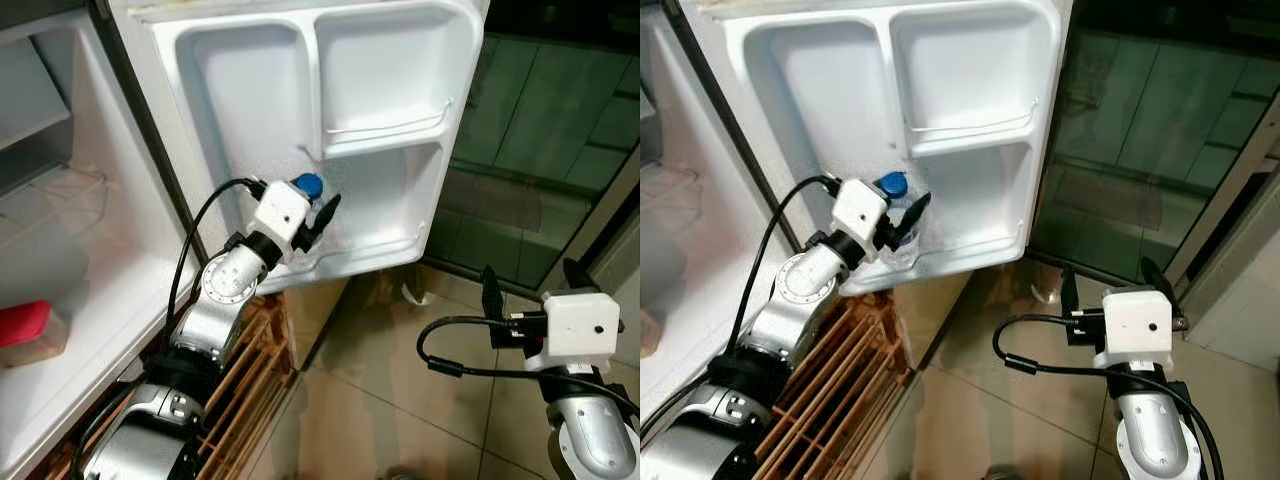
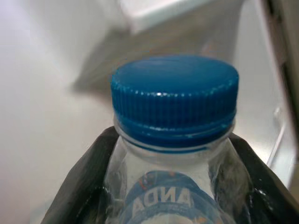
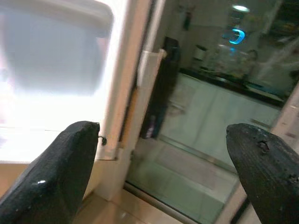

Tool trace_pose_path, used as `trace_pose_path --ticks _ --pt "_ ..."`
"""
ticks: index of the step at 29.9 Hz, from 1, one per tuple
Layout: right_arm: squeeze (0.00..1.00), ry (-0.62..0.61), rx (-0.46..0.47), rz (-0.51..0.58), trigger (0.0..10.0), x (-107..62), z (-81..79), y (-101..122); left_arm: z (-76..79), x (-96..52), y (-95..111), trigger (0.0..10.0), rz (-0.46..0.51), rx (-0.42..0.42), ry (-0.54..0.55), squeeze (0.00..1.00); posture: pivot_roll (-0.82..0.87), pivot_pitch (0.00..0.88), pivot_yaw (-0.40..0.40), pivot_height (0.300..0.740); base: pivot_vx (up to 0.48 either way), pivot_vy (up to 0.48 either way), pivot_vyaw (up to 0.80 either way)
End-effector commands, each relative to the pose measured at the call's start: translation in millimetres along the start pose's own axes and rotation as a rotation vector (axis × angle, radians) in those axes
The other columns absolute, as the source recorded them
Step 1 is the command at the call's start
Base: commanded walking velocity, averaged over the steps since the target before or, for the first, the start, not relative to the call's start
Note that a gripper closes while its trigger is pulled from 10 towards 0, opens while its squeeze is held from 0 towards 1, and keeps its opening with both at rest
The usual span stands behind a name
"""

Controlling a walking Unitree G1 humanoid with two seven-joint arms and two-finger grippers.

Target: Restocking fridge

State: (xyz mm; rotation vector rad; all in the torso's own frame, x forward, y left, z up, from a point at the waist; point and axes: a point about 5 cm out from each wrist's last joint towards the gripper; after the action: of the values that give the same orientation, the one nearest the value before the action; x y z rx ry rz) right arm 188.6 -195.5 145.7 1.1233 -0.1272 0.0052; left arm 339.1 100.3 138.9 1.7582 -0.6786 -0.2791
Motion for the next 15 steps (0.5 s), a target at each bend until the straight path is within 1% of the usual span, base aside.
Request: trace_pose_path --ticks 1,2,5,6,8,9,11,12,13,14,15 --pt "0.00 -0.004 0.005 0.008 10.0 0.9 -0.1 2.7 -10.6 1.3 6.0 10.0 0.028 0.069 0.016 0.00 -0.29 0.000 0.076 0.740 0.000 0.000 0.00" --pt "0.00 -0.003 0.008 0.006 10.0 0.8 -1.3 2.3 -11.9 -0.3 2.2 10.0 0.013 0.074 0.017 0.00 -0.28 0.000 0.080 0.740 0.000 0.000 0.00" --pt "0.00 -0.002 0.015 0.001 10.0 1.0 -3.9 0.4 -13.2 -7.1 -13.1 10.0 -0.062 0.011 0.039 0.00 -0.28 0.000 0.091 0.740 0.000 0.000 0.00" --pt "0.00 -0.002 0.015 0.001 10.0 1.0 -3.9 0.4 -13.2 -7.1 -13.1 10.0 -0.062 0.011 0.039 0.00 -0.28 0.000 0.091 0.740 0.000 0.000 0.00" --pt "0.00 -0.004 0.017 -0.002 10.0 1.6 -4.7 -0.5 -10.4 -9.3 -19.7 10.0 -0.081 -0.006 0.031 0.00 -0.27 0.000 0.093 0.740 0.000 0.000 0.00" --pt "0.00 -0.004 0.019 -0.003 10.0 2.4 -5.4 -1.0 -10.0 -9.9 -23.3 10.0 -0.094 -0.028 0.041 0.00 -0.27 0.000 0.096 0.740 0.000 0.000 0.00" --pt "0.00 -0.004 0.019 -0.003 10.0 2.4 -5.4 -1.0 -10.0 -9.9 -23.3 10.0 -0.094 -0.028 0.041 0.00 -0.27 0.000 0.096 0.740 0.000 0.000 0.00" --pt "0.00 -0.004 0.019 -0.002 10.0 3.3 -6.1 -1.5 -8.0 -10.1 -28.5 10.0 -0.123 -0.075 0.044 0.00 -0.27 0.000 0.099 0.740 0.000 0.000 0.00" --pt "0.00 -0.003 0.020 -0.001 10.0 4.1 -6.7 -1.8 -5.7 -10.3 -35.1 10.0 -0.161 -0.142 0.053 1.00 -0.27 0.000 0.101 0.740 0.000 0.000 0.00" --pt "0.00 -0.003 0.020 -0.001 10.0 4.5 -6.9 -2.3 -5.4 -9.4 -40.6 10.0 -0.199 -0.215 0.077 1.00 -0.27 0.000 0.102 0.740 0.000 0.000 0.00" --pt "0.00 -0.004 0.020 0.000 10.0 4.6 -6.9 -2.6 -5.0 -8.7 -43.9 10.0 -0.221 -0.261 0.091 1.00 -0.27 0.000 0.102 0.740 0.000 0.000 0.00"
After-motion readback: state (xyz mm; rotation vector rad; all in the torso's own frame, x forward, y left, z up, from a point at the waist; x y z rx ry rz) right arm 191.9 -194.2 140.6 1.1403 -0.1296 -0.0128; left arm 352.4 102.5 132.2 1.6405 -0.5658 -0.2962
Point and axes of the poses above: a point about 5 cm out from each wrist's last joint towards the gripper, its own x axis pointing out of the wrist towards the gripper, its own y axis along the axis of the wrist's last joint, z = x × y, and after that the axes turned 8 degrees about -x, right-handed
